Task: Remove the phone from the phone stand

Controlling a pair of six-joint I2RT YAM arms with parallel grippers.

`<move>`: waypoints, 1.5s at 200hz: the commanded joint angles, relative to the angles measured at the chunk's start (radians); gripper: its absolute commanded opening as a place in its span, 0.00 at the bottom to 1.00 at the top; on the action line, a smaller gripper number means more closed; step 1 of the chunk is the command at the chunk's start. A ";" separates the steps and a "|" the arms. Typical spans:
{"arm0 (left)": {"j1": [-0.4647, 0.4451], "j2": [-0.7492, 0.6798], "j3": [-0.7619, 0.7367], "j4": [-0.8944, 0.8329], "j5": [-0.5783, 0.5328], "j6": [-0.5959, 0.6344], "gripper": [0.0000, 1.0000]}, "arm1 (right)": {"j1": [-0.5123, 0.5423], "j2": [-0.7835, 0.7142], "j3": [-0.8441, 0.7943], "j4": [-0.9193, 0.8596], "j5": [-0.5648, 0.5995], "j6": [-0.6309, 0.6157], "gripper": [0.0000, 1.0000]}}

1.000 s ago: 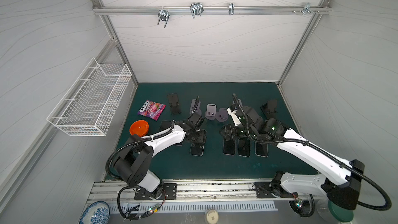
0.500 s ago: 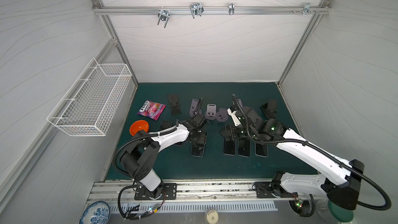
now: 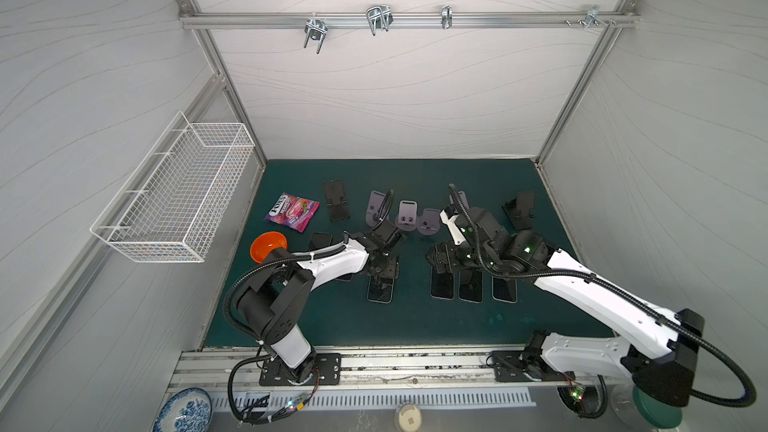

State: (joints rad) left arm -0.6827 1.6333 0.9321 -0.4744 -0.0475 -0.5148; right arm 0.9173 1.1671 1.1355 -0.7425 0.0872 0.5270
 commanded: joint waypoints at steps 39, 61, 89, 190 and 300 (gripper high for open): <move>-0.008 0.016 0.012 -0.008 -0.053 -0.039 0.80 | 0.006 -0.029 -0.010 -0.041 0.011 0.011 0.88; -0.009 0.015 0.005 -0.005 -0.055 -0.044 0.80 | 0.005 -0.027 -0.008 -0.044 0.006 0.012 0.88; -0.011 0.009 0.005 -0.003 -0.058 -0.045 0.80 | 0.005 -0.023 -0.003 -0.046 0.003 0.012 0.88; -0.012 -0.108 0.008 0.046 -0.122 0.027 0.89 | 0.005 0.040 0.068 -0.059 0.012 -0.005 0.88; 0.008 -0.623 -0.266 0.590 -0.363 0.552 0.94 | -0.386 0.108 0.188 0.073 0.096 -0.088 0.87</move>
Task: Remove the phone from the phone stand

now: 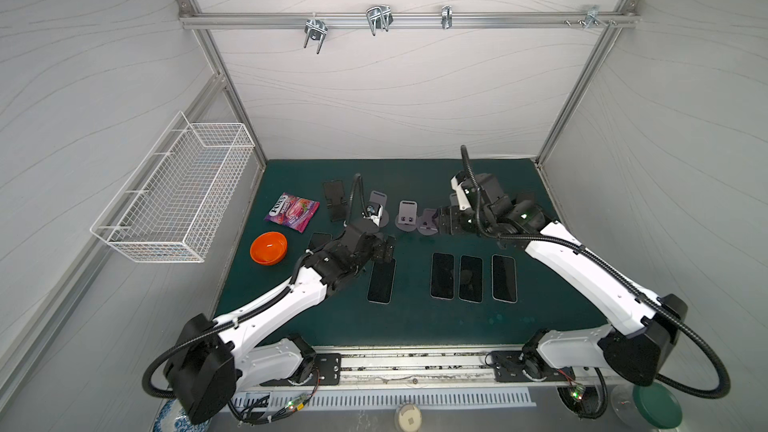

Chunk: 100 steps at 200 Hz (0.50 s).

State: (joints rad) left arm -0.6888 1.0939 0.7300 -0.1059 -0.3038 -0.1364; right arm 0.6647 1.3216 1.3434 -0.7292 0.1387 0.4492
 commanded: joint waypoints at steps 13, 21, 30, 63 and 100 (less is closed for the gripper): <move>0.043 -0.137 -0.106 0.246 -0.129 0.188 0.94 | -0.241 -0.089 -0.070 0.094 0.019 0.017 0.87; 0.066 -0.175 -0.127 0.240 -0.147 0.180 0.94 | -0.304 -0.117 -0.112 0.125 0.009 0.028 0.87; 0.096 -0.223 -0.157 0.225 -0.158 0.163 0.94 | -0.365 -0.154 -0.168 0.159 0.009 0.034 0.87; 0.230 -0.407 -0.319 0.241 -0.126 0.164 0.94 | -0.439 -0.228 -0.322 0.253 0.149 -0.039 0.92; 0.362 -0.504 -0.473 0.284 -0.154 0.138 0.94 | -0.457 -0.331 -0.596 0.570 0.225 -0.147 0.91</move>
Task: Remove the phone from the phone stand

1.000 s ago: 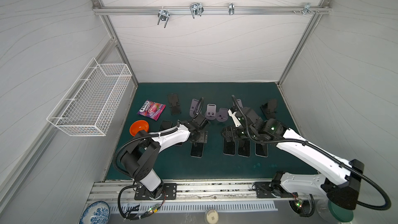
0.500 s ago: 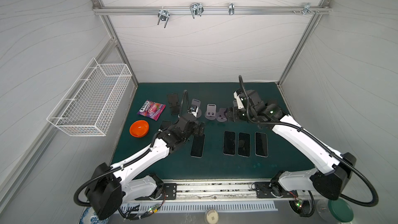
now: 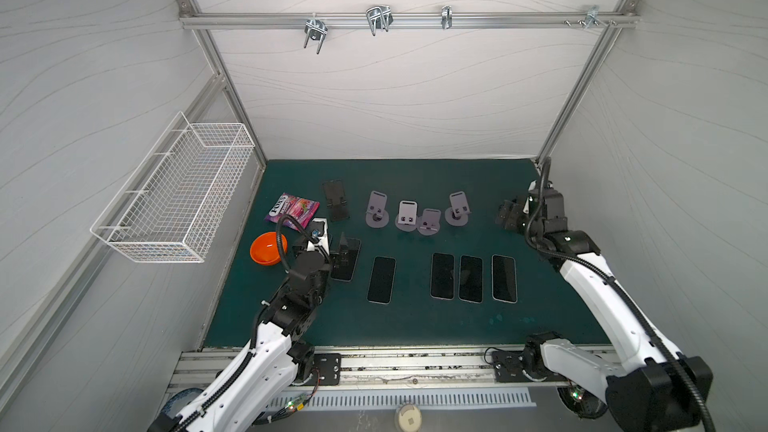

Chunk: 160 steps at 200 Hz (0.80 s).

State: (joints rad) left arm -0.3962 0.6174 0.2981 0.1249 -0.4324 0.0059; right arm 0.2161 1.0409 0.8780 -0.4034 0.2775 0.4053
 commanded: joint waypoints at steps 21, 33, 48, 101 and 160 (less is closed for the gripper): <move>0.133 -0.020 -0.087 0.068 -0.048 -0.035 0.93 | -0.009 -0.073 -0.267 0.437 0.129 -0.190 0.91; 0.168 0.002 -0.110 0.092 -0.037 -0.042 0.93 | -0.009 -0.073 -0.344 0.553 0.130 -0.238 0.91; 0.208 0.052 -0.119 0.114 -0.033 -0.086 0.93 | -0.011 -0.056 -0.416 0.658 0.133 -0.247 0.91; 0.223 0.294 -0.092 0.288 0.005 -0.130 0.91 | -0.024 0.056 -0.550 0.875 0.022 -0.289 0.91; 0.235 0.512 -0.025 0.462 0.090 -0.083 0.93 | -0.084 0.218 -0.553 1.047 -0.001 -0.271 0.91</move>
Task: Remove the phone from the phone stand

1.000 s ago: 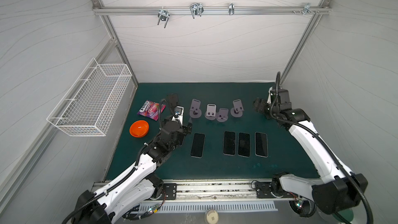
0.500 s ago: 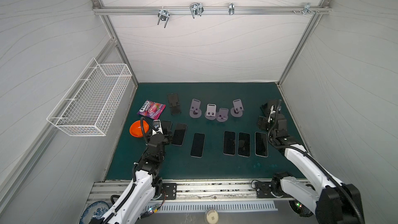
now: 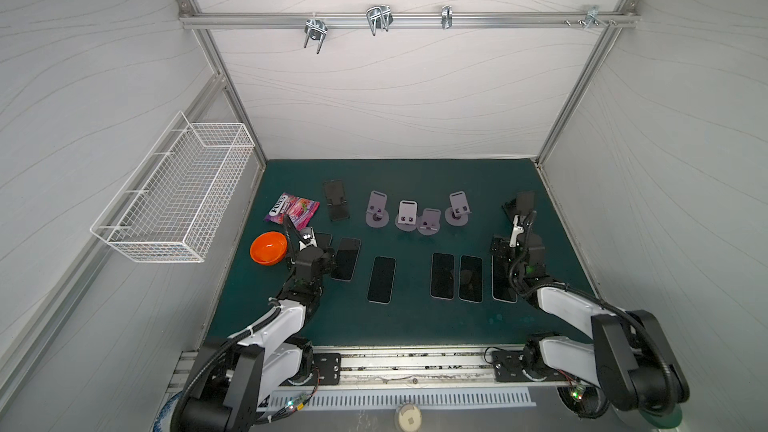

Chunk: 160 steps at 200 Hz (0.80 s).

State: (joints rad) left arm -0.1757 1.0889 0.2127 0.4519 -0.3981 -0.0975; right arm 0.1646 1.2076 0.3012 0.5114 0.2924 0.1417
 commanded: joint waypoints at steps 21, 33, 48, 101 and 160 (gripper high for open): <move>0.038 0.086 0.074 0.178 0.119 0.029 0.94 | -0.051 0.117 0.057 0.173 -0.058 -0.040 0.91; 0.050 0.109 0.080 0.197 0.151 0.031 0.94 | -0.058 0.146 0.071 0.196 -0.089 -0.072 0.91; 0.066 0.136 0.087 0.225 0.179 0.030 0.94 | -0.077 0.182 0.065 0.264 -0.147 -0.092 0.91; 0.114 0.206 0.144 0.215 0.295 0.029 0.95 | -0.157 0.290 0.073 0.341 -0.350 -0.076 0.96; 0.116 0.259 0.215 0.135 0.470 0.100 0.95 | -0.157 0.348 0.062 0.410 -0.367 -0.078 0.99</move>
State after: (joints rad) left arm -0.0654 1.3312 0.3874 0.6022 -0.0277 -0.0441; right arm 0.0090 1.5486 0.3569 0.8597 -0.0467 0.0807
